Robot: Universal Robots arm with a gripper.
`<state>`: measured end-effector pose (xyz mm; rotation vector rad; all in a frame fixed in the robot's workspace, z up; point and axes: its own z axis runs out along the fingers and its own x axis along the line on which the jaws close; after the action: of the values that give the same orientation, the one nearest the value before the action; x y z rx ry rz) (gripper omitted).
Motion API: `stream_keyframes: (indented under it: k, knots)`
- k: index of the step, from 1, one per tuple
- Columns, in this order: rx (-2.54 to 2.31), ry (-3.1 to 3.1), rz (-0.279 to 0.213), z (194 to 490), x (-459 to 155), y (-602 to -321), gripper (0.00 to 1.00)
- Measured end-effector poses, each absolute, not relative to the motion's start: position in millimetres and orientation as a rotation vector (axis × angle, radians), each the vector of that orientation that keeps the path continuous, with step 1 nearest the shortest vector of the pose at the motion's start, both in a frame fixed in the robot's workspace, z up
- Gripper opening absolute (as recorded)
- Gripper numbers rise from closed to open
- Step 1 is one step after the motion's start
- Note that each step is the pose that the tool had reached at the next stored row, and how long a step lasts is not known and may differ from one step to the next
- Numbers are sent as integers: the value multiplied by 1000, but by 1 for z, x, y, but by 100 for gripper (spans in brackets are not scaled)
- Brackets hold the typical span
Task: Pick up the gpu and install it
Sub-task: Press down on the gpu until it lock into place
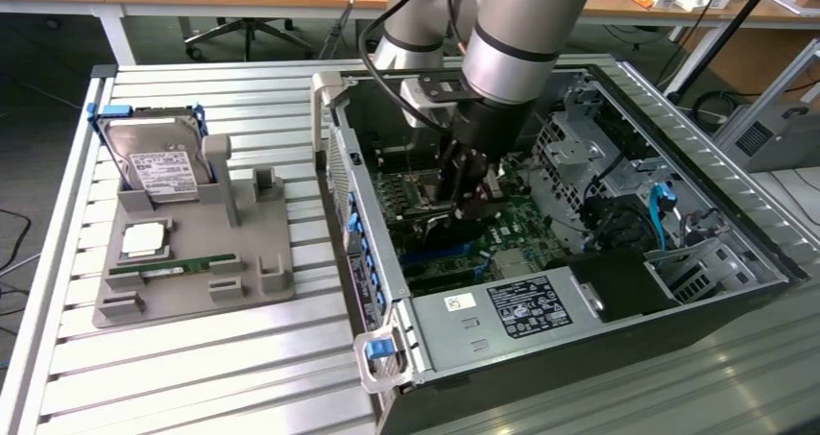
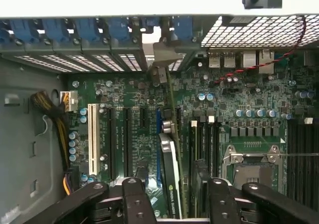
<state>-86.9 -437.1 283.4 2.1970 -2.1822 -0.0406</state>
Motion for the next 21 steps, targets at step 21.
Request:
stream_keyframes:
  k: [21]
  knots:
    - [2364,-1988,-36,252,-85,-432,48]
